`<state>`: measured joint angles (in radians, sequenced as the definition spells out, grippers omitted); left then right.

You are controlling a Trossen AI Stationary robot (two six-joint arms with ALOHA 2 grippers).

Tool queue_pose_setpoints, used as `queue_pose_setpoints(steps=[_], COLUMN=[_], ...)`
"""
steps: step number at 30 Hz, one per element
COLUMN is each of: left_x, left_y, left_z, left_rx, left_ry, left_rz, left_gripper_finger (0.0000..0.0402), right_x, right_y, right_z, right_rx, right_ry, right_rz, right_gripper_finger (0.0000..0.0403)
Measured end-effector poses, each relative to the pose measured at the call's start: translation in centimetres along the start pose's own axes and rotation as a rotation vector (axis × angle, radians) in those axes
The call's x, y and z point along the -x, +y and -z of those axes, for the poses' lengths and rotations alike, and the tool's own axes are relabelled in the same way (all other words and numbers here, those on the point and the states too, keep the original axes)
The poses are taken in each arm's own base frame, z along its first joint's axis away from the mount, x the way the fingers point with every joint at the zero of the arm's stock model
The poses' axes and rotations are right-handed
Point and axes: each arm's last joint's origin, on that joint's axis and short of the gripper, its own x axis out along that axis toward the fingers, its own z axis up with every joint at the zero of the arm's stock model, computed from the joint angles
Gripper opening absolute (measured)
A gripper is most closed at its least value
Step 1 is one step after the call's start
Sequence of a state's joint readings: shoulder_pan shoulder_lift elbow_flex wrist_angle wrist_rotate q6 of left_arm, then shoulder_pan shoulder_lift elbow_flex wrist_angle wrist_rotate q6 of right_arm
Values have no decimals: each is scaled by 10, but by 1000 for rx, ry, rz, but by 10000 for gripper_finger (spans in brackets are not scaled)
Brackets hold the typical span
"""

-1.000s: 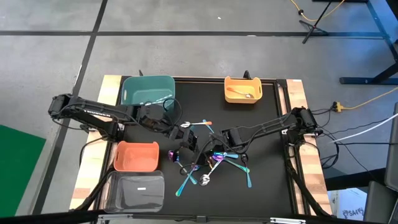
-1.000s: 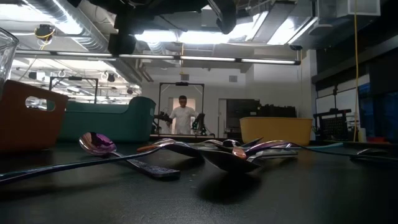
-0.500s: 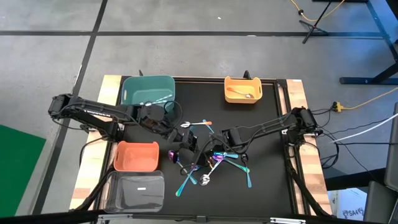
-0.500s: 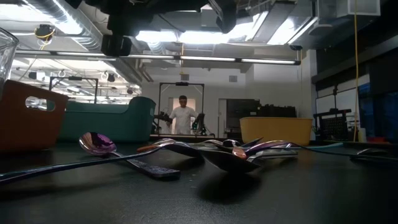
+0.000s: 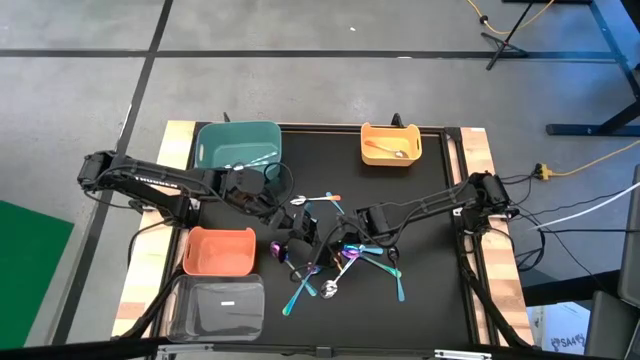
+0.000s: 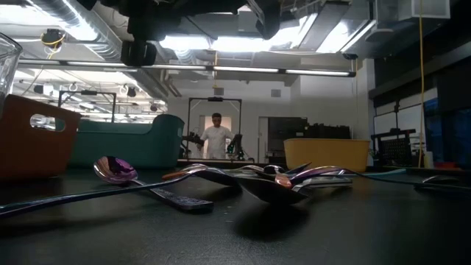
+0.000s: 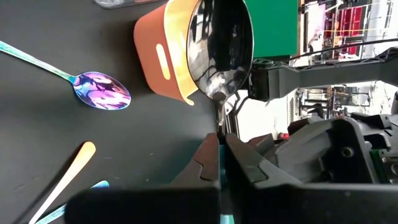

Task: Sort silverware by color (type)
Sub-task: Put the light blue spoon into the orange bin

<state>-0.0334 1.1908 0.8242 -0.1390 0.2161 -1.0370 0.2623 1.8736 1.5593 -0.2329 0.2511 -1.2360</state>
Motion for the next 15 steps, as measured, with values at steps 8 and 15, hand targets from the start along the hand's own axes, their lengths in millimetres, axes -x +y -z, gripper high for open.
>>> queue_pose_setpoints(steps=[8,15], left_x=[0,0], left_y=[-1,-2], left_z=[-1,-1], left_rx=[-3,-5], left_ry=[-5,-13], left_rz=[9,21], left_gripper_finger=[41,5], right_x=[0,-1], right_y=[0,0], right_z=[0,1], right_rx=[1,1], right_ry=[-1,2], right_rz=[-3,-3], right_gripper_finger=[0,0])
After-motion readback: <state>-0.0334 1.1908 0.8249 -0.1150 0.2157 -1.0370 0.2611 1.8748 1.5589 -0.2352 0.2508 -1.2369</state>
